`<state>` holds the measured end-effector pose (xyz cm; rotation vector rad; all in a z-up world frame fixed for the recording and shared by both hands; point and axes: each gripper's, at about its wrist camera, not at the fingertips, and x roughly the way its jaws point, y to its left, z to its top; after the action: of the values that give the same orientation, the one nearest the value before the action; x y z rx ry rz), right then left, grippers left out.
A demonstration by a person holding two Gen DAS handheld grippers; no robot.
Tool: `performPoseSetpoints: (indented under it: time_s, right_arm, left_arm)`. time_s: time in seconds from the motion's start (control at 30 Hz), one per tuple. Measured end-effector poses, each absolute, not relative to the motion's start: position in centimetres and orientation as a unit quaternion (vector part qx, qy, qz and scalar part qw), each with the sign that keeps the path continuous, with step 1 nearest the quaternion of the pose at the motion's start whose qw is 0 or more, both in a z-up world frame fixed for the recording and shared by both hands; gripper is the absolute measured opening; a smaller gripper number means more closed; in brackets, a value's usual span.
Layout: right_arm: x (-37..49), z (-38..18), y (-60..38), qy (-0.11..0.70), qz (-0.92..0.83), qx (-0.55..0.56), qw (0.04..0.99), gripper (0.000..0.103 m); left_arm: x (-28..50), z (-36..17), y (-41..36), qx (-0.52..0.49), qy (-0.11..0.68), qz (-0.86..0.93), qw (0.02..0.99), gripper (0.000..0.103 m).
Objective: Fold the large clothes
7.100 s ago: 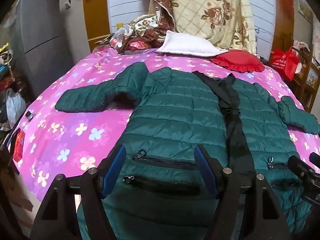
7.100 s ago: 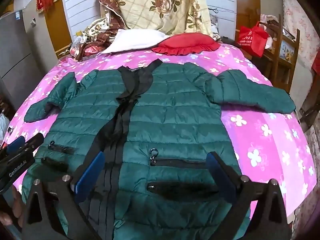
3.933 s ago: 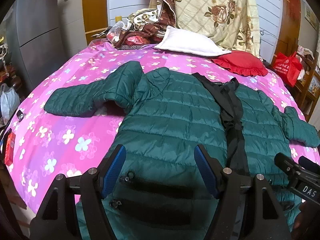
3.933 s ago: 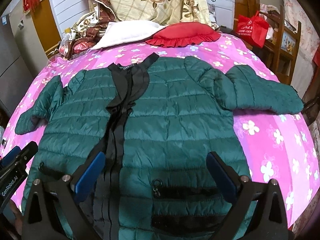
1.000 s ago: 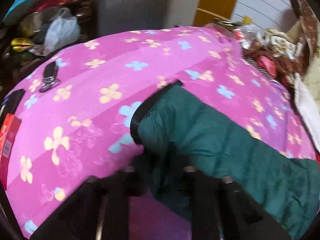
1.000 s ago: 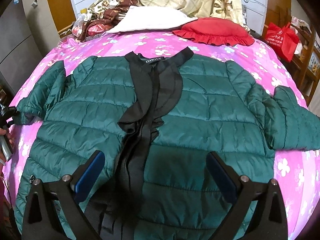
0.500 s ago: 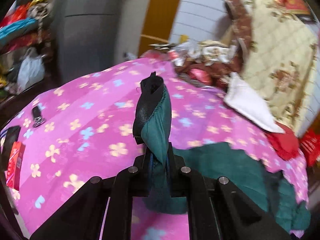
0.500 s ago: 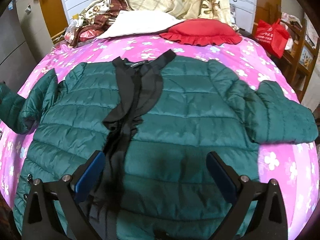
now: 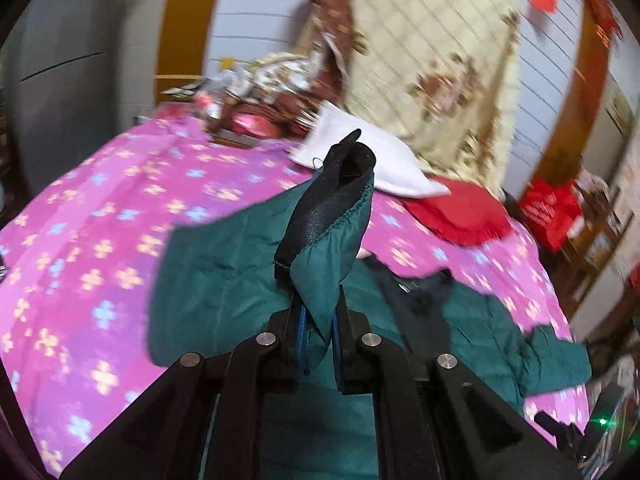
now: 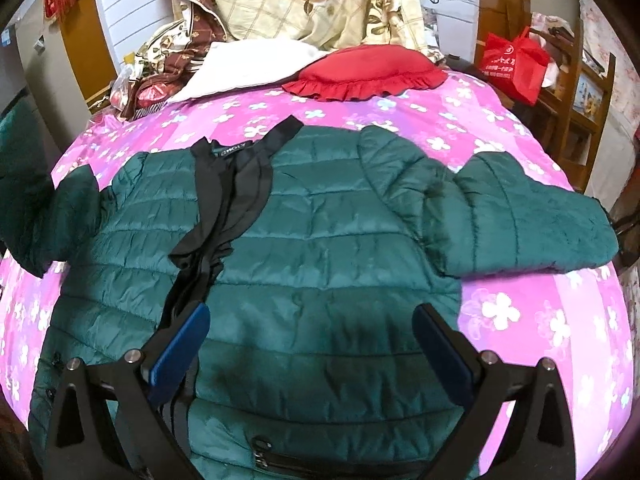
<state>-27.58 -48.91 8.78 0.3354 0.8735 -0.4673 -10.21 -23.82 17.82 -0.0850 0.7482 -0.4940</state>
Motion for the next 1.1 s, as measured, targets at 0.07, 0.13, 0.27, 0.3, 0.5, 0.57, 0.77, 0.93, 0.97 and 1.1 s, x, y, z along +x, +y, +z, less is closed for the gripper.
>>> performPoseSetpoints:
  time_s: [0.07, 0.13, 0.27, 0.3, 0.5, 0.57, 0.77, 0.93, 0.97, 1.1]
  right_arm:
    - [-27.9, 8.7, -49.1, 0.419, -0.226, 0.156, 0.865, 0.103]
    - [-28.3, 8.6, -49.6, 0.418, -0.230, 0.155, 0.865, 0.103]
    - [-29.2, 8.0, -51.1, 0.418, -0.241, 0.170, 0.859, 0.103]
    - [-29.4, 7.8, -51.6, 0.417, -0.244, 0.175, 0.858, 0.103]
    - [-30.1, 6.4, -53.2, 0.422, -0.253, 0.192, 0.849, 0.103]
    - [-30.2, 6.0, -53.6, 0.425, -0.253, 0.193, 0.847, 0.103]
    - [-30.9, 5.4, -54.9, 0.429, -0.264, 0.201, 0.840, 0.103]
    - [-31.1, 6.2, -55.5, 0.411, -0.249, 0.229, 0.846, 0.103]
    - [-30.9, 6.4, -55.5, 0.407, -0.243, 0.238, 0.848, 0.103]
    - [-29.8, 6.8, -55.4, 0.394, -0.214, 0.280, 0.849, 0.103]
  left_arm:
    - [-11.0, 16.8, -26.2, -0.031, 0.372, -0.254, 0.892, 0.000]
    - [-11.7, 15.8, -28.2, -0.019, 0.383, -0.267, 0.884, 0.000]
    - [-13.2, 13.4, -31.8, 0.009, 0.399, -0.283, 0.872, 0.000]
    - [-13.5, 12.7, -32.7, 0.015, 0.403, -0.285, 0.869, 0.000]
    - [-14.4, 8.3, -36.4, 0.024, 0.449, -0.302, 0.841, 0.000]
    - [-14.5, 7.0, -37.4, 0.027, 0.462, -0.310, 0.831, 0.000]
    - [-15.4, 6.5, -38.0, 0.030, 0.459, -0.332, 0.823, 0.006]
    - [-16.3, 9.2, -35.6, 0.024, 0.454, -0.375, 0.808, 0.021]
    - [-16.5, 10.2, -34.5, 0.027, 0.443, -0.376, 0.813, 0.022]
    - [-16.2, 12.8, -30.8, 0.036, 0.414, -0.358, 0.836, 0.022]
